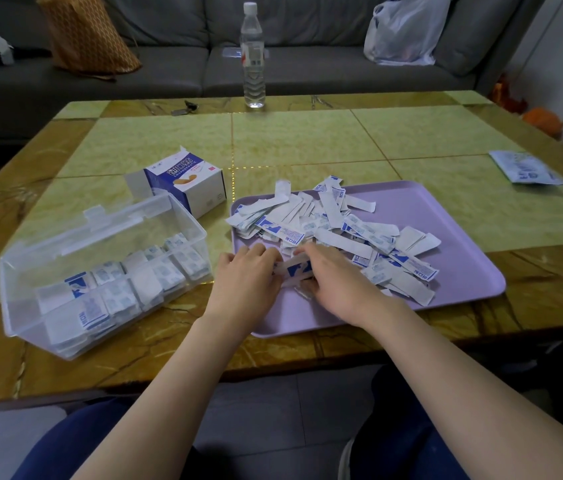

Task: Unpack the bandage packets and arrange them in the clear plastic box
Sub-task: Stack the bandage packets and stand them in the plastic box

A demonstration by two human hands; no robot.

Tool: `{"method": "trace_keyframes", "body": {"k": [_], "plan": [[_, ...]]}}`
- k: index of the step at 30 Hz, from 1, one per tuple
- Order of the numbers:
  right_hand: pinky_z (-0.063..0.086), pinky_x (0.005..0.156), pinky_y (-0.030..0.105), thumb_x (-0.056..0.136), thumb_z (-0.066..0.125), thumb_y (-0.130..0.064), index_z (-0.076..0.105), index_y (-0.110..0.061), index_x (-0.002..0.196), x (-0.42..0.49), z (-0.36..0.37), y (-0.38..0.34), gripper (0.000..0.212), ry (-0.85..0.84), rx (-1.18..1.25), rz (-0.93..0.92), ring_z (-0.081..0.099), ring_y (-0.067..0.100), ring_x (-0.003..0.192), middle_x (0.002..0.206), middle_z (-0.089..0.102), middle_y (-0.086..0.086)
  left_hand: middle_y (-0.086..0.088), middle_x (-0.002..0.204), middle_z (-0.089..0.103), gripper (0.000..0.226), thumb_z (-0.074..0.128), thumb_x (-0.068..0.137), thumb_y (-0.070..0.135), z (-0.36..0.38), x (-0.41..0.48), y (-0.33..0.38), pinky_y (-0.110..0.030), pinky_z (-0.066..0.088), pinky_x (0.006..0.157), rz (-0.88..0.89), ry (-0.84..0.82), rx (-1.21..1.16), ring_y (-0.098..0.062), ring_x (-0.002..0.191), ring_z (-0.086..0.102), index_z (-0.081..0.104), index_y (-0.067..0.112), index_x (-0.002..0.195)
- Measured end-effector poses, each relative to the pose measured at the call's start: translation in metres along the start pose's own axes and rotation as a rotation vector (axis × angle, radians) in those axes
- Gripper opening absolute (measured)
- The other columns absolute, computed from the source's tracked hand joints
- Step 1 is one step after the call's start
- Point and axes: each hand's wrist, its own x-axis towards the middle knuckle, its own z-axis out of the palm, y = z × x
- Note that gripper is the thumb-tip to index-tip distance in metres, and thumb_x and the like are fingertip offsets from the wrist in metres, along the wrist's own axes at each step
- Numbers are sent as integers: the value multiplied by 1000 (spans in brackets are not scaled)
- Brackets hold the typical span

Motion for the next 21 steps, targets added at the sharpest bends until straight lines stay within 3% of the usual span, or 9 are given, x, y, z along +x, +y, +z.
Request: {"method": "trace_keyframes", "body": {"k": [2,7,10,13,17,21], "plan": [[38,99,37,90,55,-13,37,-13,132,0,2,0,46,-29,-14,-1,39,23,121,130,44,8,4,111,55,23,43,95,35,-1,0,0,-34,30,89,9,-33,73,-20,105,49,53,24,113],[37,96,31,86,57,-6,31,-16,138,-1,1,-4,59,84,42,-52,41,22,122,132,43,7,3,104,58,21,43,94,36,-7,-3,3,-34,32,88,11,-80,46,-21,102,51,52,21,106],[36,100,37,88,53,-9,31,-12,137,-2,5,-2,54,41,-71,40,39,26,122,133,43,11,2,101,57,15,41,95,30,-7,-5,4,-33,32,85,19,-86,57,-22,101,51,48,19,101],[37,99,34,87,54,-4,29,-10,137,-1,7,-3,57,85,72,130,38,26,124,133,40,12,1,101,56,11,39,97,28,-9,-4,3,-32,31,82,-6,-29,33,-23,99,52,46,19,99],[34,98,22,82,49,12,27,-12,139,0,10,-9,66,121,291,56,36,18,130,138,37,9,1,108,53,15,37,98,28,-5,-5,2,-31,30,81,7,-23,86,-22,103,49,46,20,107],[27,104,20,80,39,17,24,-8,141,-2,15,-11,68,-5,270,-46,32,18,134,143,31,12,-2,115,45,22,37,97,19,2,-9,2,-33,30,84,23,-67,195,-24,107,44,41,18,118]]}}
